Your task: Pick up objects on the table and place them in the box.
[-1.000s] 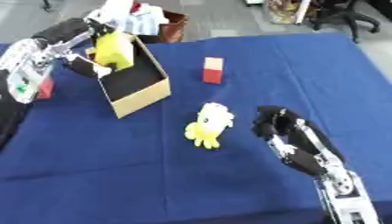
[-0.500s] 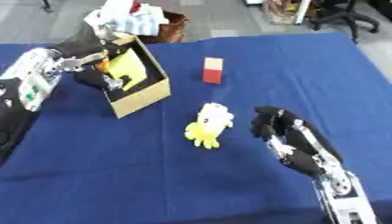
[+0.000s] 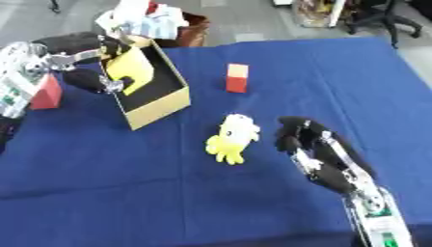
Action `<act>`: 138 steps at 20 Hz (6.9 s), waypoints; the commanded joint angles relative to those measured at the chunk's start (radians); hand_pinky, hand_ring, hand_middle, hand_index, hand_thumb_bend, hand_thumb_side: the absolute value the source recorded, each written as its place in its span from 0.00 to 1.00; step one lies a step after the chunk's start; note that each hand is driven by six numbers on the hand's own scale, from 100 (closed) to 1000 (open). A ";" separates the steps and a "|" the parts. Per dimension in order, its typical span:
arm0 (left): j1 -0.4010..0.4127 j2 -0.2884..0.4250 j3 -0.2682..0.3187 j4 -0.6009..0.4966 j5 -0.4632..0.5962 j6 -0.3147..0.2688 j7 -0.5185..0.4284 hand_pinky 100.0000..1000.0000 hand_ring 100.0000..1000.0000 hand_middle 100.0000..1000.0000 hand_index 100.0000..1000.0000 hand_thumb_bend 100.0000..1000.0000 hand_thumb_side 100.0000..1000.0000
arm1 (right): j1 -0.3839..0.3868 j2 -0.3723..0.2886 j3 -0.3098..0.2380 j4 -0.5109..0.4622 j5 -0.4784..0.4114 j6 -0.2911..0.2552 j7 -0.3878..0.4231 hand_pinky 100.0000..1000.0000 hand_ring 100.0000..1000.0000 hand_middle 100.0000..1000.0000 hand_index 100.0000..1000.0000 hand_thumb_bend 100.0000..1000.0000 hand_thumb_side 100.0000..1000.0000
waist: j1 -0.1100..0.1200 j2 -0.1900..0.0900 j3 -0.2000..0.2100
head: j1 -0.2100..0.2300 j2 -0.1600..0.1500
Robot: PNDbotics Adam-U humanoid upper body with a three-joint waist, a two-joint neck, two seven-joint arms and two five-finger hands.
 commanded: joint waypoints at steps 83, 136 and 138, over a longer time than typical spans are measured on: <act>-0.016 0.182 0.265 0.431 -0.344 0.068 0.218 0.87 0.85 0.87 0.97 0.30 0.32 | -0.013 -0.028 -0.008 0.009 0.009 -0.011 -0.002 0.56 0.59 0.59 0.81 0.00 0.39 | 0.002 0.024 -0.026 | -0.013 -0.017; -0.113 -0.020 0.024 0.065 -0.048 -0.028 0.143 0.74 0.56 0.50 0.80 0.00 0.18 | -0.026 -0.015 0.005 0.017 0.004 -0.015 0.019 0.56 0.58 0.59 0.81 0.00 0.39 | -0.004 0.019 -0.057 | 0.064 -0.040; -0.111 -0.031 0.018 0.078 -0.056 -0.034 0.141 0.74 0.57 0.50 0.80 0.00 0.18 | -0.025 -0.015 0.005 0.017 0.004 -0.014 0.019 0.56 0.58 0.59 0.81 0.00 0.39 | -0.003 0.020 -0.060 | 0.064 -0.040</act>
